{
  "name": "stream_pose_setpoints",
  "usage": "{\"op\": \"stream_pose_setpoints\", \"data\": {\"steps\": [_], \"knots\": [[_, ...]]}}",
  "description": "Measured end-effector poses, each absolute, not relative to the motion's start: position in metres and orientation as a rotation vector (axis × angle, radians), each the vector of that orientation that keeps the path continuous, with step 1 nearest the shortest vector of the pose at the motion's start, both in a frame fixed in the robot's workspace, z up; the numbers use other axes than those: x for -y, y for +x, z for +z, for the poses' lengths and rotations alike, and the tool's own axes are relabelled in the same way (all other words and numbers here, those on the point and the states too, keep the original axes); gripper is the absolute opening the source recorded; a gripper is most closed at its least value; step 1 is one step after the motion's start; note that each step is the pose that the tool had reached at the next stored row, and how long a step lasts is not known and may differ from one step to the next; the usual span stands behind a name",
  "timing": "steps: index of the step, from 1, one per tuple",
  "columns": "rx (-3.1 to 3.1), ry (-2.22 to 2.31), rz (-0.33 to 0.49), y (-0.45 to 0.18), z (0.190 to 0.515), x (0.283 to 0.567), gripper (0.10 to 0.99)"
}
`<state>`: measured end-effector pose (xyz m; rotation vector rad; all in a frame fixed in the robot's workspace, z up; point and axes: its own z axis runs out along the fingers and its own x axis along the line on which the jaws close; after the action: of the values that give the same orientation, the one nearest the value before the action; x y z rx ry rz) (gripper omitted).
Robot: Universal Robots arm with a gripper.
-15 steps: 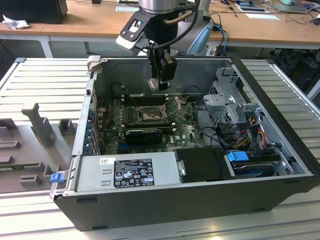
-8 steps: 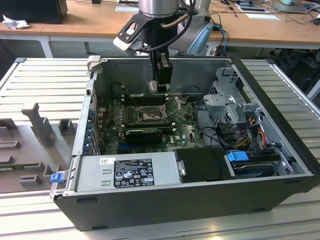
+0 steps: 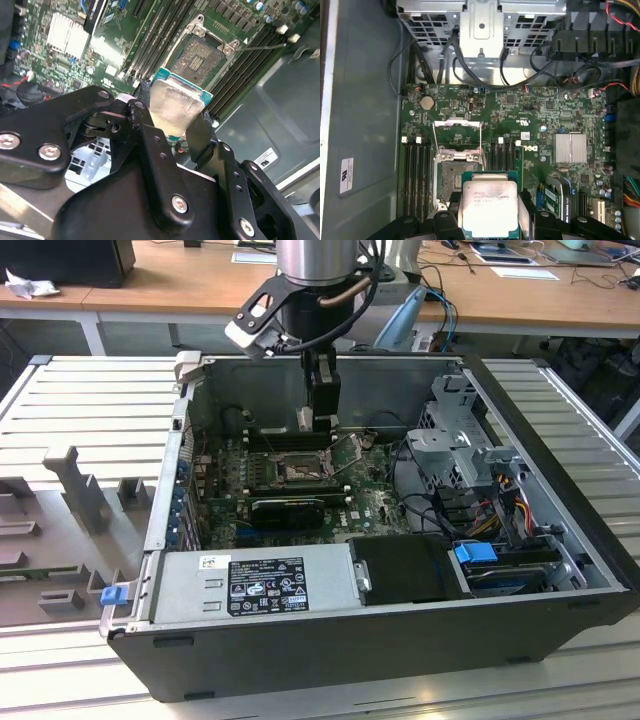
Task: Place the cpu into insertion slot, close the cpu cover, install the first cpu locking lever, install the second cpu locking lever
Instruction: 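Place the cpu into insertion slot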
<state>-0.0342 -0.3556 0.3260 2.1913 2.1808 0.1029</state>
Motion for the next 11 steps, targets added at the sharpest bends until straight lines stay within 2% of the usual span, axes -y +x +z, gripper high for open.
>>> {"op": "stream_pose_setpoints", "data": {"steps": [11], "knots": [[-2.18, 2.192, 0.103, -0.034, 0.305, 0.356, 0.529]]}}
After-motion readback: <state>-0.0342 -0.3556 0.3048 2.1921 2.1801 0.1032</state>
